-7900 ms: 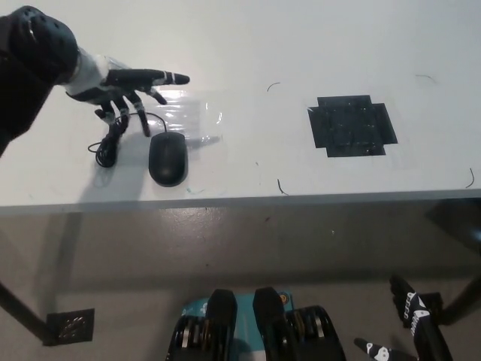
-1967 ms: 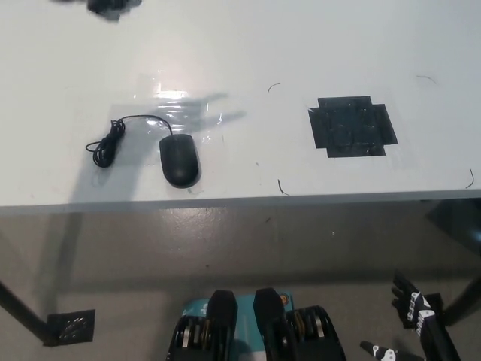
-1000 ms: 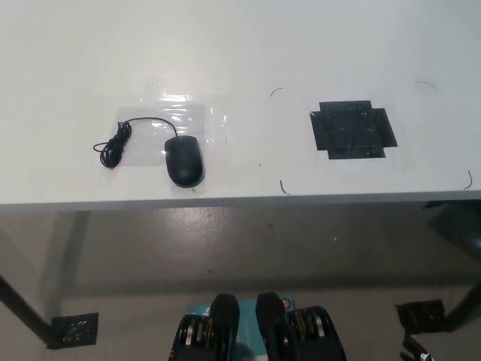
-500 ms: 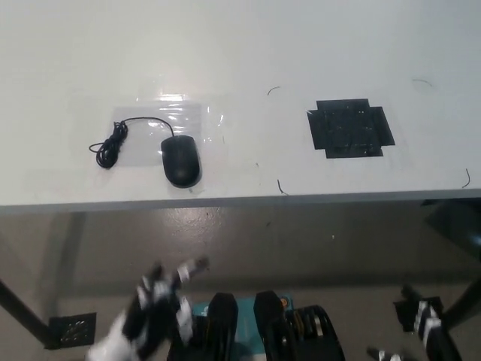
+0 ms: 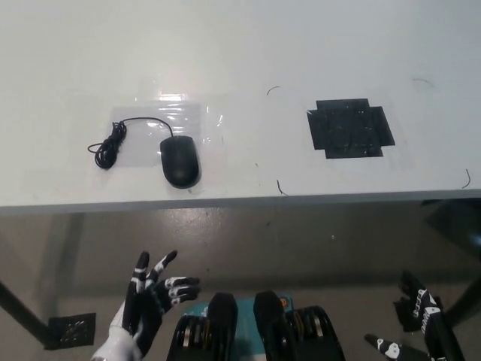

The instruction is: The robot uses left hand to click on the left button of the black mouse, which is placed on the left area of the table

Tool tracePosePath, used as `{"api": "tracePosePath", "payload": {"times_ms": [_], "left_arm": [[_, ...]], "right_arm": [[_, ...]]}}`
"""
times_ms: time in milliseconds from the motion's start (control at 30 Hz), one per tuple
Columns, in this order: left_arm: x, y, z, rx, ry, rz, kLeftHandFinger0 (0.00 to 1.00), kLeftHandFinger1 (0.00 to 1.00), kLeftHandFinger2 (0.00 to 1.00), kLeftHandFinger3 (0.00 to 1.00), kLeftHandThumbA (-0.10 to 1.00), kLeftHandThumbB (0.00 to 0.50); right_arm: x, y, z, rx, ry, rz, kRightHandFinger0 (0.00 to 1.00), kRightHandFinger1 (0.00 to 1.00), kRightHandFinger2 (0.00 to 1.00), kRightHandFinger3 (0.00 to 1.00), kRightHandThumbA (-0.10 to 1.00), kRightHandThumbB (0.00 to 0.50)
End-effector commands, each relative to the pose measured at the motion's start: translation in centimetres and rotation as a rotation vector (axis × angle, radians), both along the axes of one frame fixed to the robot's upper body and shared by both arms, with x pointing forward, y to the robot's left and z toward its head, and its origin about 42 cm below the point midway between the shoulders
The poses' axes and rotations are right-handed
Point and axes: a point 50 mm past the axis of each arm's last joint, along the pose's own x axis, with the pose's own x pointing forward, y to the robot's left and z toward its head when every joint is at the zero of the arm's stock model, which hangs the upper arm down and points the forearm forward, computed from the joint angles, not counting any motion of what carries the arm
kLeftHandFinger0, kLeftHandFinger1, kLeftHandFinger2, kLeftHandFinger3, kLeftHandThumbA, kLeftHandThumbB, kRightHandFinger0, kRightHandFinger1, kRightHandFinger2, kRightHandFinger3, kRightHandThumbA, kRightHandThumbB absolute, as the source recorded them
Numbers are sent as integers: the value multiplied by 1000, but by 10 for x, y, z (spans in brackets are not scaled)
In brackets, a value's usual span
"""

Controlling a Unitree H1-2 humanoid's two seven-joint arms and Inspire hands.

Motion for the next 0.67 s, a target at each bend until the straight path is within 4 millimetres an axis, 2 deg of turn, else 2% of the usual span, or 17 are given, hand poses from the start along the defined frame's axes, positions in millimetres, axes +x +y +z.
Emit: {"api": "tracePosePath", "payload": {"times_ms": [0,200,333,400,533,633], "left_arm": [[-2,1,7,195,-52,85,1000,1000,1000,1000,1000,36],[-10,1,5,223,-57,79,1000,1000,1000,1000,1000,51],[-16,2,6,207,-62,93,1000,1000,1000,1000,1000,7],[-19,2,7,162,-78,99,1000,1000,1000,1000,1000,1],[-16,2,9,118,-109,100,1000,1000,1000,1000,1000,84],[-16,2,8,112,-116,95,1000,1000,1000,1000,1000,87]], "right_arm": [[0,-4,8,25,-88,-16,1000,1000,1000,1000,1000,173],[2,-1,8,30,-89,-8,1000,1000,1000,1000,1000,178],[3,0,9,25,-95,-5,1000,1000,1000,1000,1000,184],[4,-1,10,27,-94,0,1000,1000,1000,1000,1000,182],[5,-2,12,16,-102,-1,1000,1000,1000,1000,1000,181],[5,-2,12,19,-104,-3,1000,1000,1000,1000,1000,183]]}}
